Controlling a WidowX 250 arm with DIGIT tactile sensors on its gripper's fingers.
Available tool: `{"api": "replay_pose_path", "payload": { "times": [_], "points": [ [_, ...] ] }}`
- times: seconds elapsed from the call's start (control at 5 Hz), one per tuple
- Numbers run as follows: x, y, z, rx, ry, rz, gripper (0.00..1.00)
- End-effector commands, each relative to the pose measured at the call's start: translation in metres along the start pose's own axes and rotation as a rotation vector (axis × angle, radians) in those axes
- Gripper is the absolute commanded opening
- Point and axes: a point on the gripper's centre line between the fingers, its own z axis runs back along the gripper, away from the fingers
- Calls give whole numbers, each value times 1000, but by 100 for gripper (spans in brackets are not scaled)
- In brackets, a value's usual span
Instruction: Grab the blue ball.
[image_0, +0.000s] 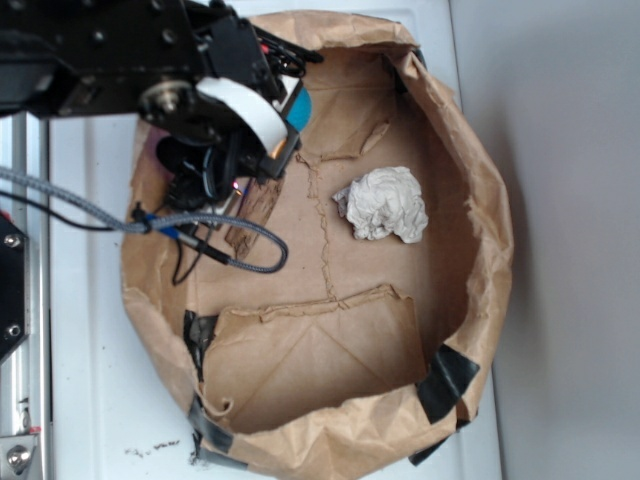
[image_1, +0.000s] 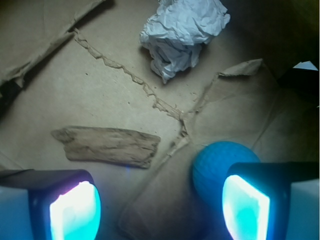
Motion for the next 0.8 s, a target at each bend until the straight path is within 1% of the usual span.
{"api": "replay_pose_path", "payload": {
  "times": [0.0, 0.2, 0.4, 0.6],
  "points": [
    [-3, 28, -1, 14, 19, 24, 100],
    [-4, 39, -11, 27, 18, 42, 100],
    [-4, 41, -18, 68, 13, 49, 100],
    [-4, 41, -29, 88, 26, 36, 100]
  ]
}}
